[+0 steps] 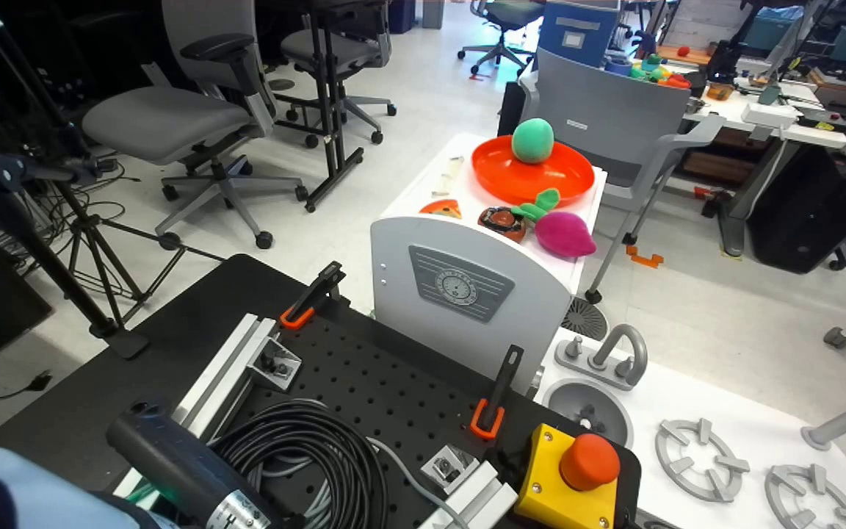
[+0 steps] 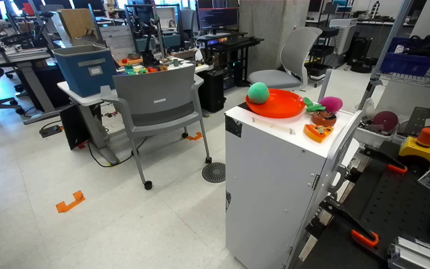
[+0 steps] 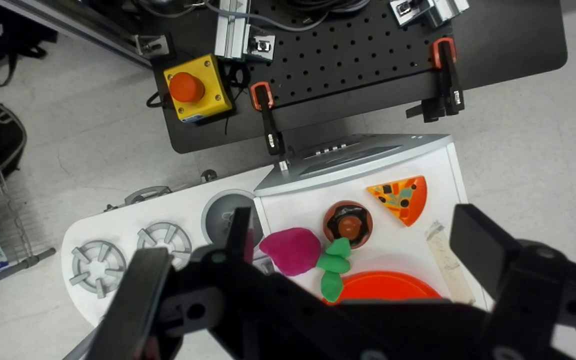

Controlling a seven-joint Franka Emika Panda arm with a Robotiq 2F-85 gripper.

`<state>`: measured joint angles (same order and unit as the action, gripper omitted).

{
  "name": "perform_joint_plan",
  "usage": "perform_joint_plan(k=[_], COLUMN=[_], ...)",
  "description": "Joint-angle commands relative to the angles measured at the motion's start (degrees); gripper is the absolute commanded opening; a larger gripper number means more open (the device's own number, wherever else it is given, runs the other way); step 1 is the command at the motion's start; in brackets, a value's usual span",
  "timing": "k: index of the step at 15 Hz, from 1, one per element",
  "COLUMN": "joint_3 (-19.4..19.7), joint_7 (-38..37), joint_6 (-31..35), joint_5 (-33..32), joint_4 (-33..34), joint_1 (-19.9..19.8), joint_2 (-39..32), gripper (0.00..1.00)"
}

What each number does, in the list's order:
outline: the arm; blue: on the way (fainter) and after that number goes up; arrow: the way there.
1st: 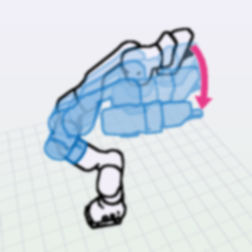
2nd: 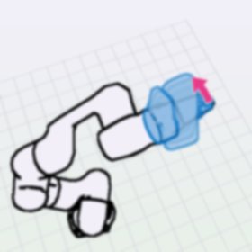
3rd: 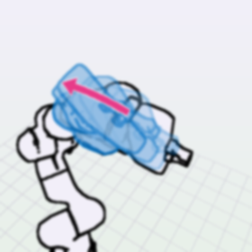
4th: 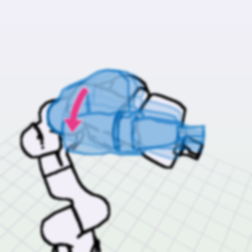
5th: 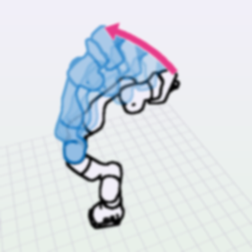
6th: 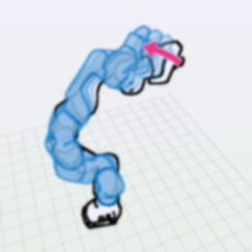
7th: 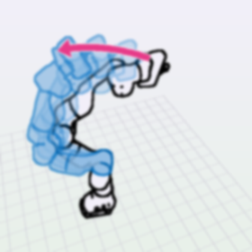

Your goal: Pick up the purple toy and put it in the orange plate.

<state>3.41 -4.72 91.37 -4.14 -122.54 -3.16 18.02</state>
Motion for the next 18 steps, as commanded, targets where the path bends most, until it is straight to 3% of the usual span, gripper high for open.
perform_joint_plan(k=[1, 4, 10, 18], joint_3=[0.84, 0.67, -0.19, -0.29], joint_7=[-0.74, -4.05, -11.25, -10.26], joint_6=[-2.83, -1.78, 9.38, 9.23], joint_5=[3.23, 5.30, 6.05, -0.89], joint_4=[3.75, 4.36, 2.93, 3.46], joint_1=[-0.78, -1.29, -1.76, -2.17], joint_2=[-2.42, -2.74, -1.99, -3.54], gripper=[1.00, 1.00, 1.00, 1.00])
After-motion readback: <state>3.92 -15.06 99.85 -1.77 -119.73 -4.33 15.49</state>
